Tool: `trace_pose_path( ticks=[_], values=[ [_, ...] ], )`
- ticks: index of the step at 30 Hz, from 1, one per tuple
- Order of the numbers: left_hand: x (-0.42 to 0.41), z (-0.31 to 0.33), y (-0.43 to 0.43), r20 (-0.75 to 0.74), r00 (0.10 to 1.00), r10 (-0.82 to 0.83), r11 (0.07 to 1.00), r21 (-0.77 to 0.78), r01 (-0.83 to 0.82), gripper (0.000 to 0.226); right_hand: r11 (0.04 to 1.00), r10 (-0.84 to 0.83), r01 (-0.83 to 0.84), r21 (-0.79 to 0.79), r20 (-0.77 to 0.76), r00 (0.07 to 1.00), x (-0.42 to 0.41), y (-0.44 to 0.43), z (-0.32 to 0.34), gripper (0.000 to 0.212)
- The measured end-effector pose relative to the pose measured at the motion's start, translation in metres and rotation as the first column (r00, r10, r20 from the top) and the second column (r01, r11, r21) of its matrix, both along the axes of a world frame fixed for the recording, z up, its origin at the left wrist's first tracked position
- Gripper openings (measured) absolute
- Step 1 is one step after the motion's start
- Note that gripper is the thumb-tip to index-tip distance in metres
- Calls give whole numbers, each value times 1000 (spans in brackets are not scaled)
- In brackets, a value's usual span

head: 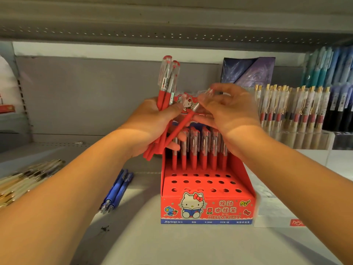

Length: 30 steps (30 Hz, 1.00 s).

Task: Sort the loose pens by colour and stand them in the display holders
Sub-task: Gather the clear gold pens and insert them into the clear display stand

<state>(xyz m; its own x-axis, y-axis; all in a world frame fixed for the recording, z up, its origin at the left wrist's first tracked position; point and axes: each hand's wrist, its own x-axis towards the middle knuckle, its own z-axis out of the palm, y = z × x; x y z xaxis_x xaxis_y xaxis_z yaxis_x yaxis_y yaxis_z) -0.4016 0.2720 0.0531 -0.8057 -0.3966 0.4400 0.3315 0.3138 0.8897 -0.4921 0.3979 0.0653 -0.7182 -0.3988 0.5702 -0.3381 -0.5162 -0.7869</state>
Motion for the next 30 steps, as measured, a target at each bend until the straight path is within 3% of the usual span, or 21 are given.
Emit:
trace_pose_path(
  ticks=[6, 11, 16, 23, 26, 28, 30],
  values=[
    [2, 7, -16, -92, 962, 256, 933, -237, -270, 23, 993, -115, 112, -27, -144, 983, -7, -12, -18, 38],
    [0, 5, -13, -103, 972, 211, 957, -183, -227, 23, 987, -111, 143, 70, -345, 932, -7, -19, -40, 43],
    [-3, 1, -13, -79, 987, 138, 984, -100, -145, 23, 976, -73, 153, 158, -423, 903, -11, -20, -47, 48],
    [1, 3, -13, -79, 995, 58, 992, -107, -66, 22, 909, 94, 133, 394, -505, 858, -8, -18, -53, 28],
    [-1, 2, -14, -74, 996, 54, 990, -123, -63, 25, 894, 16, 247, 375, -575, 818, -6, -14, -47, 17],
    [-1, 1, -13, -58, 998, 29, 989, -145, -37, 25, 910, -65, 265, 319, -522, 850, -5, -11, -39, 15],
    [0, 0, -11, -32, 999, -23, 988, -150, 18, 21, 964, -42, 120, 238, -309, 950, -3, -7, -32, 20]
  ],
)
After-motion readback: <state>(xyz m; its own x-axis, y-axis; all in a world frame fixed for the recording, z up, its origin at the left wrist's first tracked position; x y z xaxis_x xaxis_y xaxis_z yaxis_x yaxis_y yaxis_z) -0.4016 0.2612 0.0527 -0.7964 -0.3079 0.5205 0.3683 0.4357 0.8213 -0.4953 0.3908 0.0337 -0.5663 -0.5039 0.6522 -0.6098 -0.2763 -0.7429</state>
